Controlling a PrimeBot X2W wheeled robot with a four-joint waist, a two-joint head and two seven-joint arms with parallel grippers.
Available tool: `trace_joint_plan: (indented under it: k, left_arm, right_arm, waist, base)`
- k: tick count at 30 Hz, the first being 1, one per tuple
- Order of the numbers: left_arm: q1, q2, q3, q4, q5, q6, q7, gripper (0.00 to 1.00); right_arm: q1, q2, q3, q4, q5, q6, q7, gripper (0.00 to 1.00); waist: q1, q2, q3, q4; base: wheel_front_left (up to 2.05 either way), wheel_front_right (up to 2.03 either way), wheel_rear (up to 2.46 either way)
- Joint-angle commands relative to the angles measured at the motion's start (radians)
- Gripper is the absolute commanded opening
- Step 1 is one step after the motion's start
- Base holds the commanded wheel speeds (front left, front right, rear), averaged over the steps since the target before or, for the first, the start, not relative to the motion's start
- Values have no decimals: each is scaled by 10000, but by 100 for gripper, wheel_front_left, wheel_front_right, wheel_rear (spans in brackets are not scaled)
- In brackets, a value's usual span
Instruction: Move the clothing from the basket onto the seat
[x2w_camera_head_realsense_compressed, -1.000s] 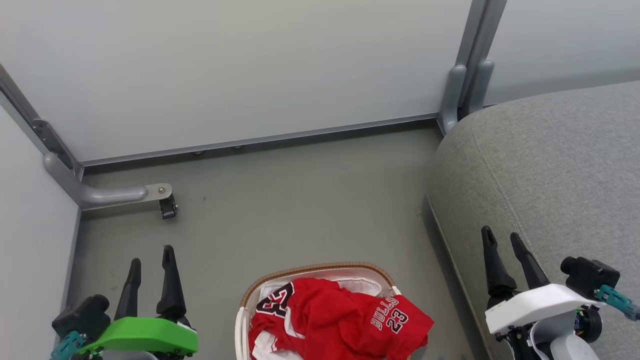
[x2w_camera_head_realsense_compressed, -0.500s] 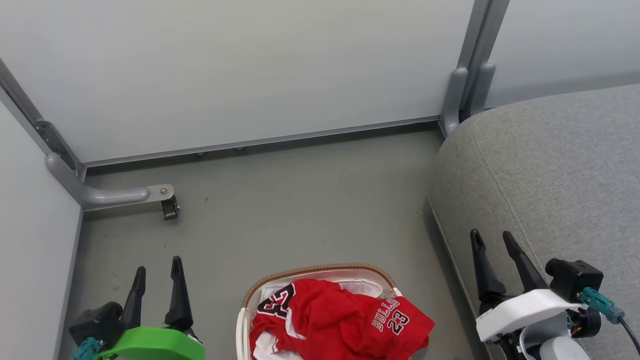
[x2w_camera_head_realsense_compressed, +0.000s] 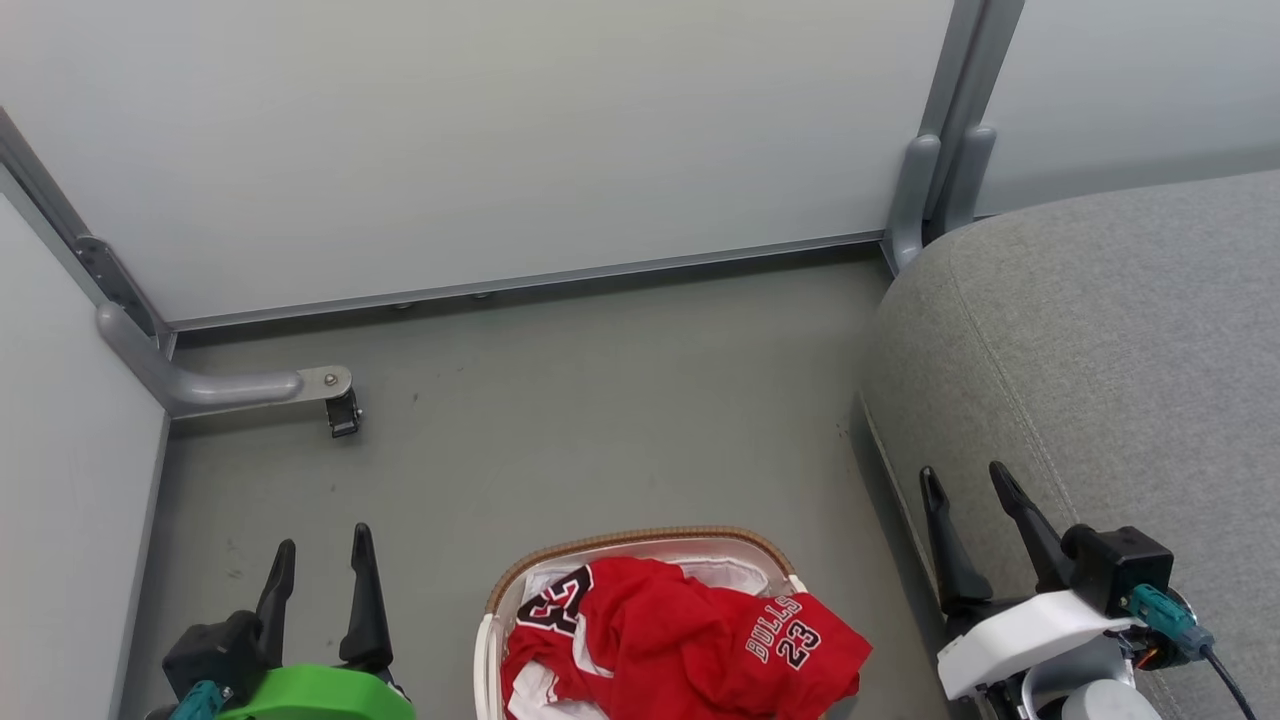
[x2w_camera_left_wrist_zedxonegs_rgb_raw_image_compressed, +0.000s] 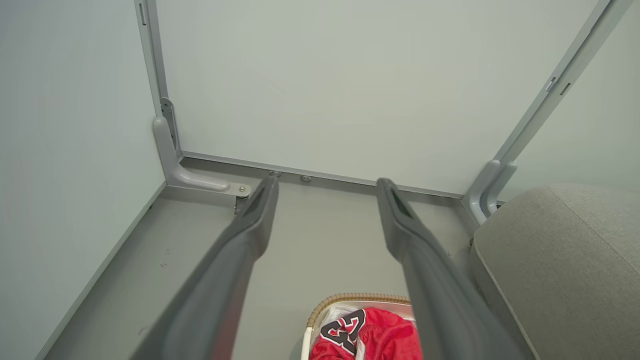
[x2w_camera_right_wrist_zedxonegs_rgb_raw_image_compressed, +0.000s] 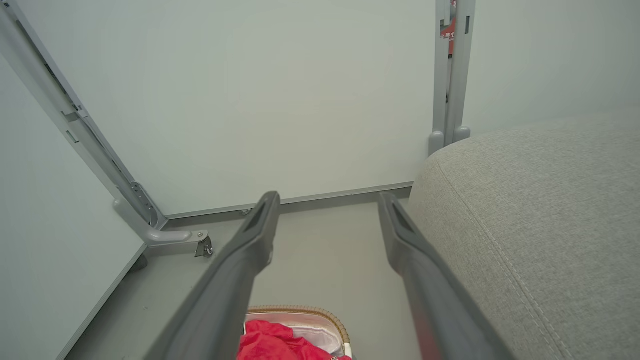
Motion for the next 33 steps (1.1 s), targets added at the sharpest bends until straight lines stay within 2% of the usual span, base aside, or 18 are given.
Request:
trace_joint_plan:
  k: [1,24,33]
  left_arm:
    - [121,78,1,5,264,-13,-98,100]
    - [207,90,-105,259,1639,14,-526,100]
    - [153,89,-98,305,1610,-29,-512,100]
  right_arm:
    - [56,-58,34,-55,-237,3,-121,100]
    - [108,-80,203,-152,-1934,2,-539,100]
    - [66,-78,190,-121,-1915,2,-532,100]
  waist:
    - [0,-1,6,5]
    - [0,-1,82,56]
    - [0,-1,85,45]
  base:
    - [0,0,0]
    - [0,0,0]
    - [0,0,0]
